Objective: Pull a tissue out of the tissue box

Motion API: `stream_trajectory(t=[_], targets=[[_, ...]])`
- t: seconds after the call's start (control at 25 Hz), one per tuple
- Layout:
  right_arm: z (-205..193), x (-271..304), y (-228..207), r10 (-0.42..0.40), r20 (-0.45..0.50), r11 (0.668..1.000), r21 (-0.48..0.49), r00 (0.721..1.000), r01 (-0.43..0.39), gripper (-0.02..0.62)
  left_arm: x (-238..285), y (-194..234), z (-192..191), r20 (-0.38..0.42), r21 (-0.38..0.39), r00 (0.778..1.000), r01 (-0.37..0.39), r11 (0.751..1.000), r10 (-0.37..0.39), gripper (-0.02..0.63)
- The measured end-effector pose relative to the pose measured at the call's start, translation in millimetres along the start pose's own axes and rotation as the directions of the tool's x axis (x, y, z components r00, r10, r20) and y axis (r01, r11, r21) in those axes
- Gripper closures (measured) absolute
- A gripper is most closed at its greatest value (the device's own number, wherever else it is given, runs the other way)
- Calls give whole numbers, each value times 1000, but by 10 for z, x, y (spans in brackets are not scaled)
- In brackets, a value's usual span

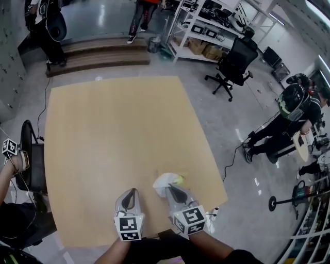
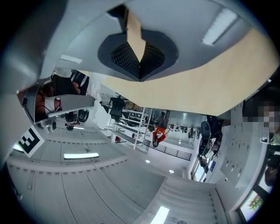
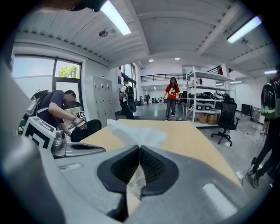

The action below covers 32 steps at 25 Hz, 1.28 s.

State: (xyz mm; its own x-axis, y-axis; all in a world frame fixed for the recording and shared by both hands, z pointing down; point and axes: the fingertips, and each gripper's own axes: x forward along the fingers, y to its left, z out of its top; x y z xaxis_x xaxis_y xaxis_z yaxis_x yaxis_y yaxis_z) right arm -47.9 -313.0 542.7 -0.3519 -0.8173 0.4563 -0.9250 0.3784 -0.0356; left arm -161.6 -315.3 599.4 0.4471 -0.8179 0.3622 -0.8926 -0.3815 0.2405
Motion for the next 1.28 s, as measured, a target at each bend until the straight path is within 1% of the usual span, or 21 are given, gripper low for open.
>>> stream_trajectory(t=[0.16,0.32,0.48,0.64,0.88,1.04,1.16,1.28], targets=[[-95,-89,30,34,-5,999,-24,999,-35,597,-58,-36,-44,20,-27,999,-27,999,27,588],[-79,-145,103,69,7,996,-61,998,-68,597,-152,-84,-10,46,-41,998,-46,998,48,588],[-35,-199,163,106,33,992,-79,994,-103,597,-277,-135,59,66,-28,995,-72,997,73,588],[-109,-266,179,167,55,983,-85,984,-162,597,-375,-230,53,82,-4,989,-124,992,124,588],[-247,-570,56,261,94,964,-74,961,-255,597,-638,-634,-18,89,0,972,-218,976,217,588],[-421,-791,-36,326,90,945,-71,941,-320,597,-879,-982,-123,80,-12,955,-284,959,284,588],[-459,-972,-59,360,96,933,-52,928,-357,597,-1047,-1199,-124,66,6,947,-314,949,313,588],[-517,-1140,-78,384,108,923,-50,917,-381,597,-1121,-1356,-91,71,16,942,-329,944,327,588]])
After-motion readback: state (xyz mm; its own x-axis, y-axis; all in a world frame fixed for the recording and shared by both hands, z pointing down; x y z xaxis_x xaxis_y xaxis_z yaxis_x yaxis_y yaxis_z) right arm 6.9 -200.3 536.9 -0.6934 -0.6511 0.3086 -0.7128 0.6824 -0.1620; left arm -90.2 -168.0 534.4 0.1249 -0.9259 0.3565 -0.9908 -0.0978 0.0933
